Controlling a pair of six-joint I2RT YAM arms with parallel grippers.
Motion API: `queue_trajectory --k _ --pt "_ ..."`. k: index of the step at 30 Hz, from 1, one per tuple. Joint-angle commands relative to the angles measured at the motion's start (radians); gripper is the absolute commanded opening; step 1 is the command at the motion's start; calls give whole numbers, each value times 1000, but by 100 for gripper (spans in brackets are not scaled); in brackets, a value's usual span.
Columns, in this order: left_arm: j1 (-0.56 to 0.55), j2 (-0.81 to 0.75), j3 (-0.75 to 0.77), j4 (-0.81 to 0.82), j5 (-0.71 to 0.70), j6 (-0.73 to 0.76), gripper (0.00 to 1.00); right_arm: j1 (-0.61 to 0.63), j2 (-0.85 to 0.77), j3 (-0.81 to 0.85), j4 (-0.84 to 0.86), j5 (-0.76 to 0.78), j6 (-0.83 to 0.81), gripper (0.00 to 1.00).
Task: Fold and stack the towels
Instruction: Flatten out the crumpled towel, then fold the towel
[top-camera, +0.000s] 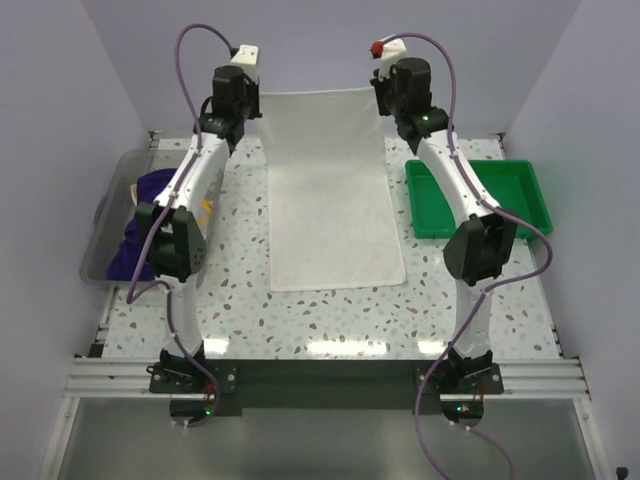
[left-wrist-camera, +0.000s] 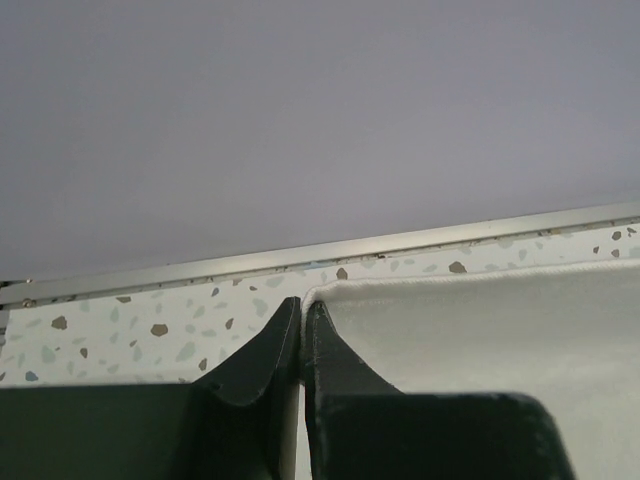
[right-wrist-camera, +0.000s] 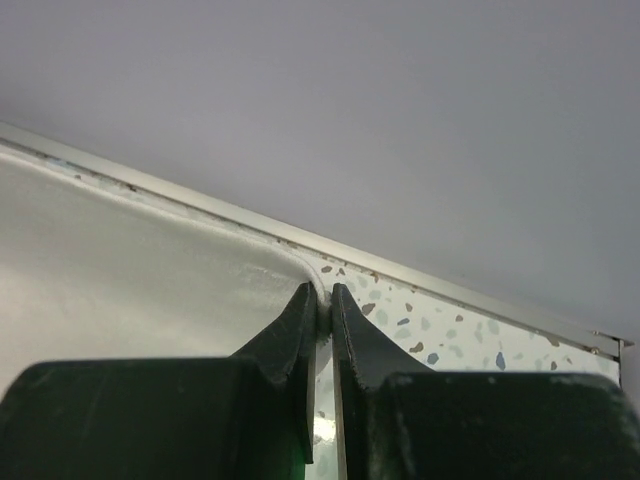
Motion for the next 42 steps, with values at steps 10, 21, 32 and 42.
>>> queue_trajectory --k 10,21,32,42 --pt "24 -135 -370 88 220 -139 0 -46 -86 -316 -76 14 -2 0" --pt "24 -195 -478 -100 318 -203 0 -46 -197 -487 -179 20 70 0" --pt "13 -429 -703 -231 303 -266 0 -45 -414 -745 -225 -1 201 0" --pt "-33 -513 -1062 -116 347 -323 0 -45 -395 -959 -228 -72 373 0"
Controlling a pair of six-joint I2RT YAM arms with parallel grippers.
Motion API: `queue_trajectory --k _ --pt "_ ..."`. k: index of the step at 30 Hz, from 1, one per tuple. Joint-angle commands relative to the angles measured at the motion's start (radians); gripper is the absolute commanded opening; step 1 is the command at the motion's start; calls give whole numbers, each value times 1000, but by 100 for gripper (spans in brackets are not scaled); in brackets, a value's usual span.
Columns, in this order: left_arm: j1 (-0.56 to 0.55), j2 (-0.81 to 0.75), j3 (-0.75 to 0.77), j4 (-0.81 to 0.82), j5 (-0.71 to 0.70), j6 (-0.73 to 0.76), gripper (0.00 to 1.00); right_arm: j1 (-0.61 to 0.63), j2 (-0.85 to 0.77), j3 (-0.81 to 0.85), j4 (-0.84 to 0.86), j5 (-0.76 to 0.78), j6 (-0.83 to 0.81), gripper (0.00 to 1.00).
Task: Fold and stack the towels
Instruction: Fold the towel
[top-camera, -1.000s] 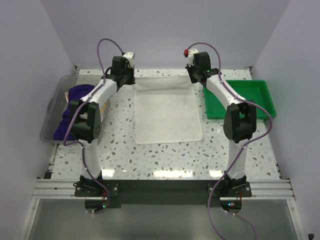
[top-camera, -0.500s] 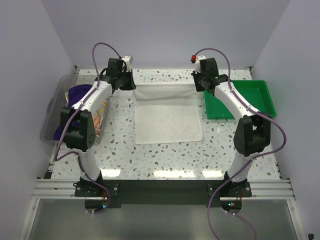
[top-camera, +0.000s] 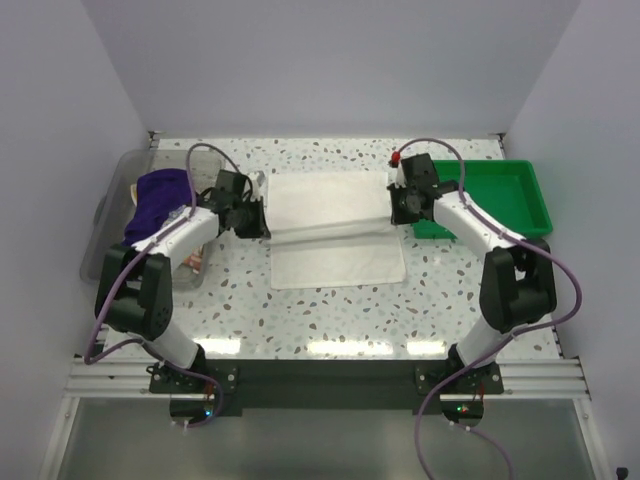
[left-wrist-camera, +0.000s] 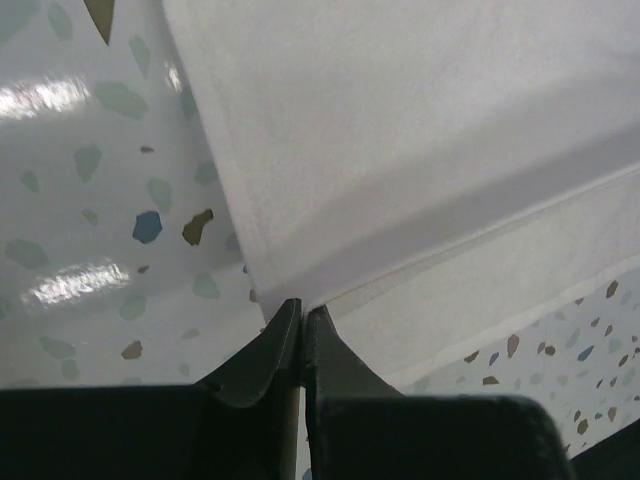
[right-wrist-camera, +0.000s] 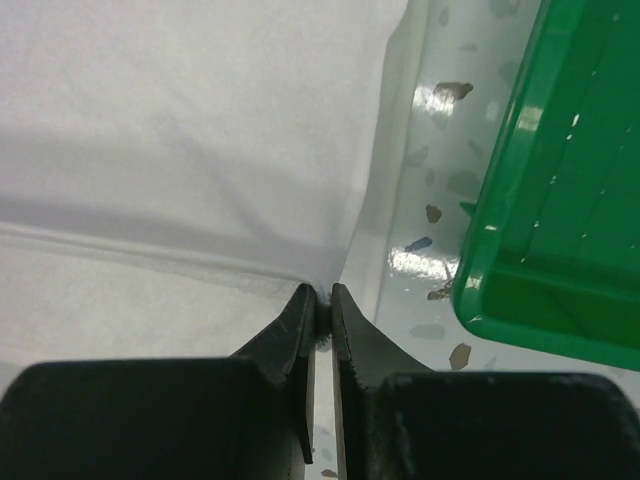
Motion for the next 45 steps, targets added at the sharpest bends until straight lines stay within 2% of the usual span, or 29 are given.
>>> queue_trajectory --k 1,16,22,28,33,45 --pt "-16 -12 -77 41 -35 -27 0 -22 25 -33 -25 53 68 0" --pt "-53 10 -238 103 -148 -69 0 -21 144 -122 -31 81 102 0" --pt "-18 59 -194 95 -253 -67 0 -16 164 -133 -4 21 143 0" --pt "45 114 -79 57 -241 -27 0 27 185 -111 12 17 154 0" --pt "43 68 -65 54 -182 -6 0 27 125 -74 -7 89 116 0" --pt "43 -58 24 -44 -198 28 0 27 -39 50 -120 179 -1 0"
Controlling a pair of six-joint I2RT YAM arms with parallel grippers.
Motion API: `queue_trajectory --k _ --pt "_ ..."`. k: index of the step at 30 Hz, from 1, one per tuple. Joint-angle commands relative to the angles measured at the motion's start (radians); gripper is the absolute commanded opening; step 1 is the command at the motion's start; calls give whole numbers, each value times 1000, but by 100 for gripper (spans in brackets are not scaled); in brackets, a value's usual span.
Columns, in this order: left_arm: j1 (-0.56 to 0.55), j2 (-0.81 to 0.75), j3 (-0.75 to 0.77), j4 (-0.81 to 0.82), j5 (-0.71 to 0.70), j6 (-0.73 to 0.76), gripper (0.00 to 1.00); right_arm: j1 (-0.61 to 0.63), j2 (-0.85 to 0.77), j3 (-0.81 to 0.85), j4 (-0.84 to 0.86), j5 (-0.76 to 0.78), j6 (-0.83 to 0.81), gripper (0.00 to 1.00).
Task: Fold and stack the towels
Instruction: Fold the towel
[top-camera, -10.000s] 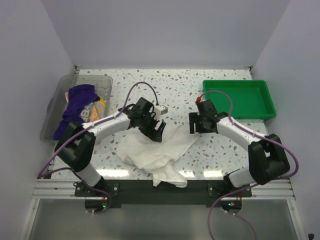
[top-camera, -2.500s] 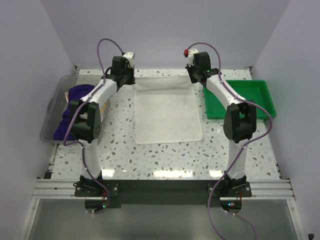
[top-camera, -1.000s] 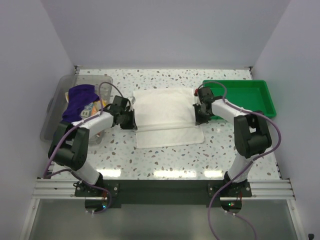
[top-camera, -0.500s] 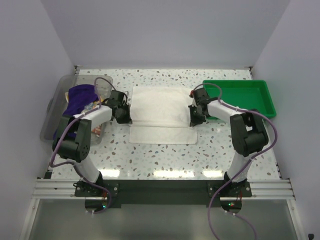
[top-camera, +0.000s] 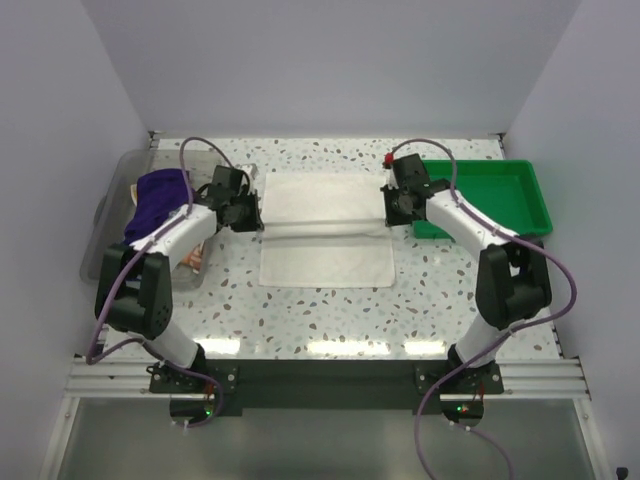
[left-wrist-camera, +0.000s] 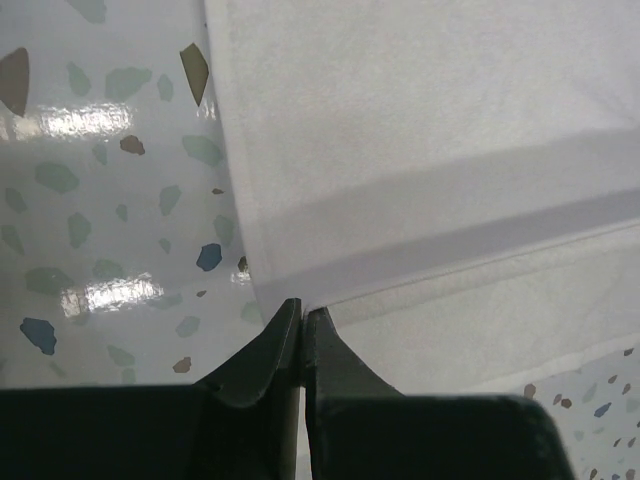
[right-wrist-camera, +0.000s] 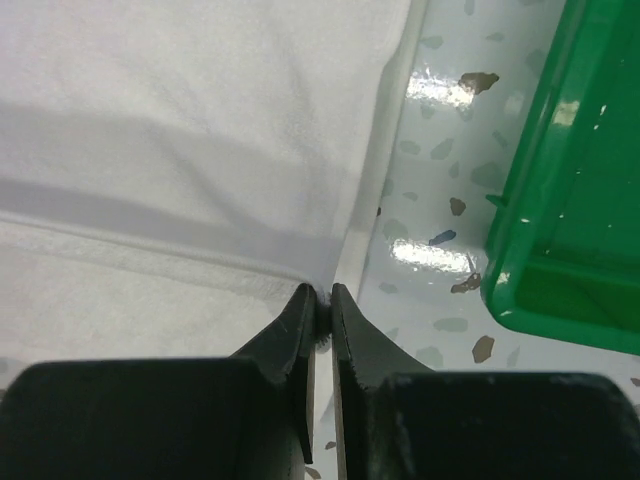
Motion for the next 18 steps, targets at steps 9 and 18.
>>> queue_trajectory --k 9,18 --pt "24 -209 -74 -119 -40 40 0 -18 -179 -80 -153 56 -39 0" --pt "-17 -112 -206 -23 9 -9 0 -18 -107 -182 -93 38 -6 0"
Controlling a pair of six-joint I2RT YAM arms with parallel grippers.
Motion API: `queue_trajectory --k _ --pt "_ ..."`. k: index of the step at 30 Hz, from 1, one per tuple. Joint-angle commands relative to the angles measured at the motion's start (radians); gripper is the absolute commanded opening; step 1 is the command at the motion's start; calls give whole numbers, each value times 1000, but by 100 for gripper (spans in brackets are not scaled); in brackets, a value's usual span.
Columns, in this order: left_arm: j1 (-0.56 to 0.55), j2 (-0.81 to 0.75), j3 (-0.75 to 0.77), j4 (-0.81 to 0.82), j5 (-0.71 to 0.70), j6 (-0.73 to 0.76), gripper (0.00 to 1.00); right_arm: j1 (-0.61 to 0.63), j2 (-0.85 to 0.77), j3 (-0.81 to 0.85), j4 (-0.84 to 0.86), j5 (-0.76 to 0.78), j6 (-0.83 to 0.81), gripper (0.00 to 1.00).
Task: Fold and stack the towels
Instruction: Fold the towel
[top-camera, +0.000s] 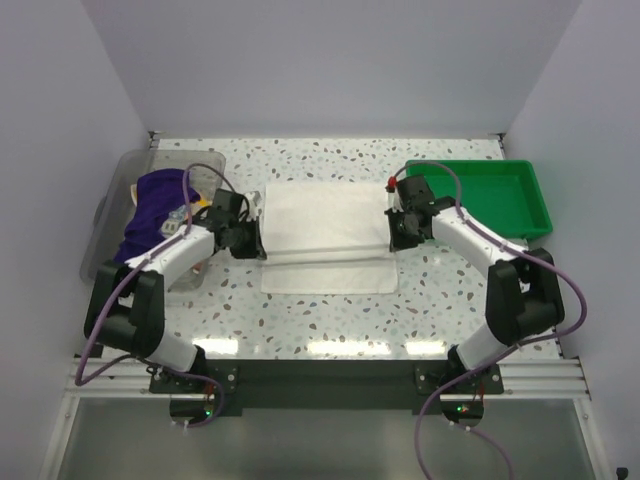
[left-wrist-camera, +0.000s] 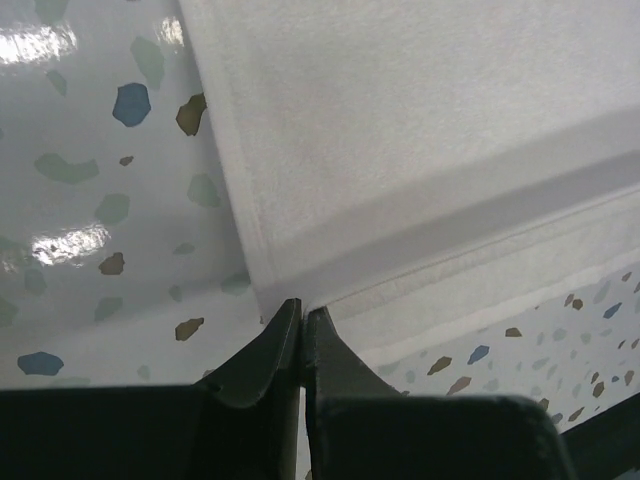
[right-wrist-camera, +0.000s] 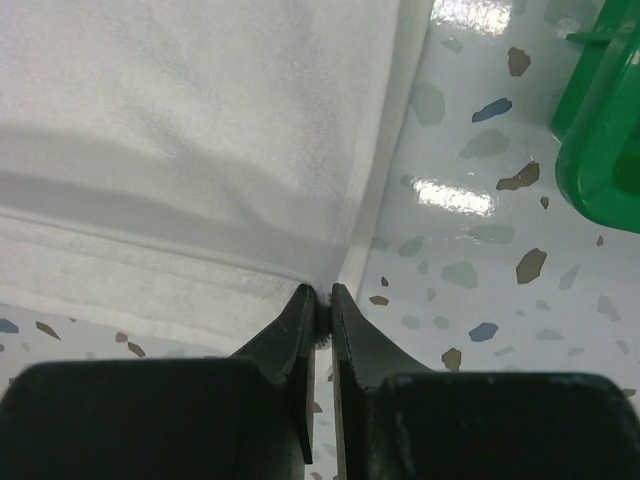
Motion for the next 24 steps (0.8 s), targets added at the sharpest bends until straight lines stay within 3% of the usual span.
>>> queue_trajectory --k 1,24 --pt "5 42 -29 22 -92 -3 0 -24 40 -16 -29 96 -3 0" --pt "-20 127 -46 59 -167 -32 0 -28 216 -19 14 96 26 0"
